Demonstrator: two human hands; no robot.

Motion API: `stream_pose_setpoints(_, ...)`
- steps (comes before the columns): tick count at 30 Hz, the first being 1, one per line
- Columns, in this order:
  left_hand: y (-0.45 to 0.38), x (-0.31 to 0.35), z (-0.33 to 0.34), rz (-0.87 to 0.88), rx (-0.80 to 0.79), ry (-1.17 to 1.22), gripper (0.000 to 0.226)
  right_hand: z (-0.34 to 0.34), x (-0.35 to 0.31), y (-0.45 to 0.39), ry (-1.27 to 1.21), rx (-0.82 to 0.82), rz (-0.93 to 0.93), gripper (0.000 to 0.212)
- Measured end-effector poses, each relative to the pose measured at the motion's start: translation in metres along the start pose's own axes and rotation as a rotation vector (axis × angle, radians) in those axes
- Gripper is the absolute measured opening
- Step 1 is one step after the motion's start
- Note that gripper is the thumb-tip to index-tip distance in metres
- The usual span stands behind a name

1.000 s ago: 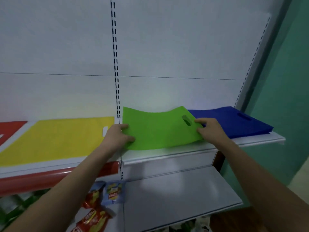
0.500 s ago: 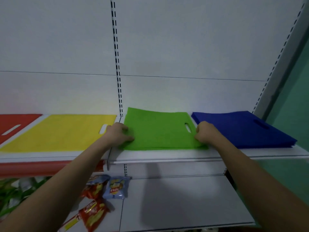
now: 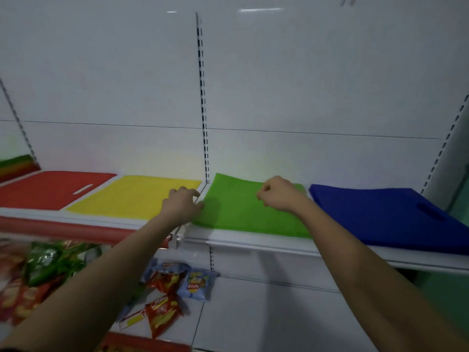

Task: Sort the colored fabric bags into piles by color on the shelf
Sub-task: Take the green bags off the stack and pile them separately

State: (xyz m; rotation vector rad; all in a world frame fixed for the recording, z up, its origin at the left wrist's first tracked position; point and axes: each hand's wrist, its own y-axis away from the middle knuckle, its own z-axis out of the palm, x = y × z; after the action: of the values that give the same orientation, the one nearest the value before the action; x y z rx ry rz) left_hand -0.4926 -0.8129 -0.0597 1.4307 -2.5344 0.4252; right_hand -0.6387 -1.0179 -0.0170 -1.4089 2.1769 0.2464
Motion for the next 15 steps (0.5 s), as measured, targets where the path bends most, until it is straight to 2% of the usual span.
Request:
stream_pose_setpoints(7,0.066,-0.037,-0.036,-0.176,0.112,-0.057,0.049,0.068,-0.086,0.016,-0.121,-0.129,-0.315,0.038)
stream_pose_setpoints(12,0.126,-0.091,-0.076,-0.326,0.19,-0.092,0.043,0.109,-0.158,0.037,-0.141,-0.275,-0.478,0.031)
stream_pose_setpoints(15,0.165,-0.125,-0.098,-0.414,0.256,-0.111,0.042,0.128,-0.201,0.052,-0.12,-0.283,-0.583,0.034)
